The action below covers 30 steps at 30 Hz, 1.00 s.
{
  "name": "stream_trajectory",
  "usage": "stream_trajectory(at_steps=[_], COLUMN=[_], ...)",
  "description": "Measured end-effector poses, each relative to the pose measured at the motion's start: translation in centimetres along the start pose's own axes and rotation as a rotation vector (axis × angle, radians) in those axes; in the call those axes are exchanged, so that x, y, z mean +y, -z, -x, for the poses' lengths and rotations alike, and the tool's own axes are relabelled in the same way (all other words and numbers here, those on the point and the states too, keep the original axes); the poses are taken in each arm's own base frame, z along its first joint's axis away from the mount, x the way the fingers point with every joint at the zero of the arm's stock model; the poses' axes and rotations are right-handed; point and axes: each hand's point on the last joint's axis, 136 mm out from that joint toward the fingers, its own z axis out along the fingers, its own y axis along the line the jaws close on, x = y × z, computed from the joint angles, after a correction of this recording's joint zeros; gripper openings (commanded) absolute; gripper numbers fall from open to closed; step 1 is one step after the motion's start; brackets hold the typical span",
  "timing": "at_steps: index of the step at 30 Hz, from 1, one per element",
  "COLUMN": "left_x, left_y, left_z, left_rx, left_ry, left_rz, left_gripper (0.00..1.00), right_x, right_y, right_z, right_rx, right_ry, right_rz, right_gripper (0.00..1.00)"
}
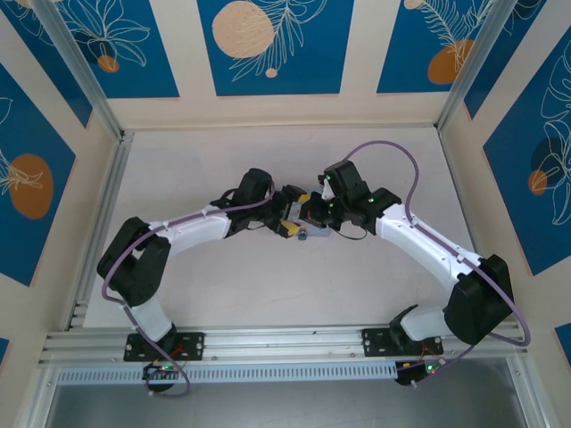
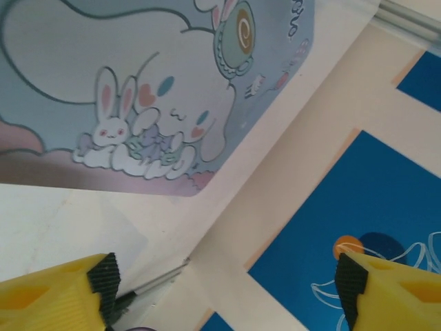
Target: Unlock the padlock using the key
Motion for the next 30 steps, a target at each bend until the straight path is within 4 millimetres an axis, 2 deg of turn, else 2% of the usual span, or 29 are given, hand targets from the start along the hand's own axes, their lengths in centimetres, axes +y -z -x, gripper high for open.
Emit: stream_trajectory(at_steps=[5, 16, 21, 30], left_x=[-0.7, -1.1, -1.0, -0.7], left_y=[-0.4, -1.3, -1.4, -1.4], left_z=[-0.3, -0.4, -0.4, -0.3], left_rx=[0.012, 0.032, 0.033, 0.032], left_ry=[0.0, 0.015, 0.012, 0.015], left_rz=[-0.035, -0.063, -0.065, -0.06], left_gripper=[0.72, 0.42, 0.37, 0.31], right_x=[0.3, 0.2, -0.8, -2.4], right_y=[-0.2, -0.6, -1.0, -0.3], right_z=[0.2, 0.1, -0.4, -0.7], right_rx=[-0.004, 0.002, 0.012, -0.003], right_ry=[-0.006, -0.013, -0.027, -0.057], right_rz=[0.015, 0.024, 0.008, -0.004], right_gripper=[0.0, 0.0, 0.0, 0.0])
